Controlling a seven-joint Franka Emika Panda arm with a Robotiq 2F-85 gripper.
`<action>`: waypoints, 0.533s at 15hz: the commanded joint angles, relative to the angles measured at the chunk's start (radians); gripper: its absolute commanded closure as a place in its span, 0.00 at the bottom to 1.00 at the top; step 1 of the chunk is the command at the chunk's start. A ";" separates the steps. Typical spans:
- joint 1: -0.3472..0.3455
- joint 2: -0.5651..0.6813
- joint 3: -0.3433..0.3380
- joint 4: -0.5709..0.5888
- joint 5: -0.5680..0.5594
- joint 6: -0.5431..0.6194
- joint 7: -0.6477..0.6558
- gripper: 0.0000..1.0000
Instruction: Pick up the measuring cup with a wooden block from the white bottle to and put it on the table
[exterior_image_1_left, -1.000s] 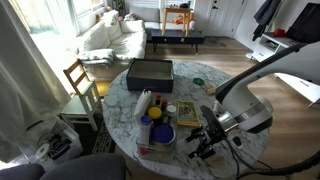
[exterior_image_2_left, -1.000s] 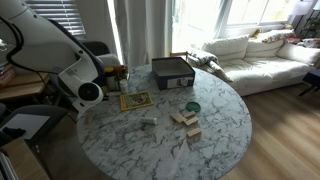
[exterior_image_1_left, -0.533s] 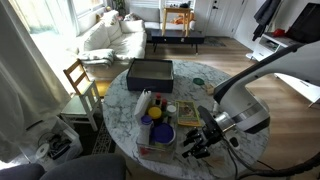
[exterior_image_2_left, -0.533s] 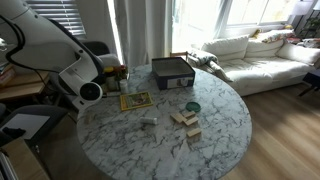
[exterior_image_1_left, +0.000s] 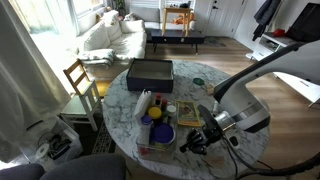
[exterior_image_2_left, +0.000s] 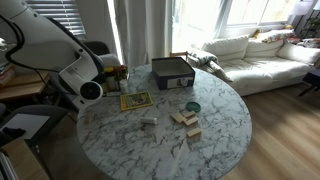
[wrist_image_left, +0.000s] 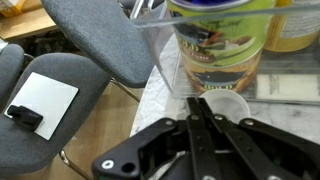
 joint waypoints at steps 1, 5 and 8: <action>0.028 -0.021 -0.007 -0.009 -0.032 0.087 0.004 1.00; 0.059 -0.071 -0.003 -0.032 -0.135 0.258 0.048 0.99; 0.074 -0.084 0.004 -0.043 -0.208 0.349 0.078 0.99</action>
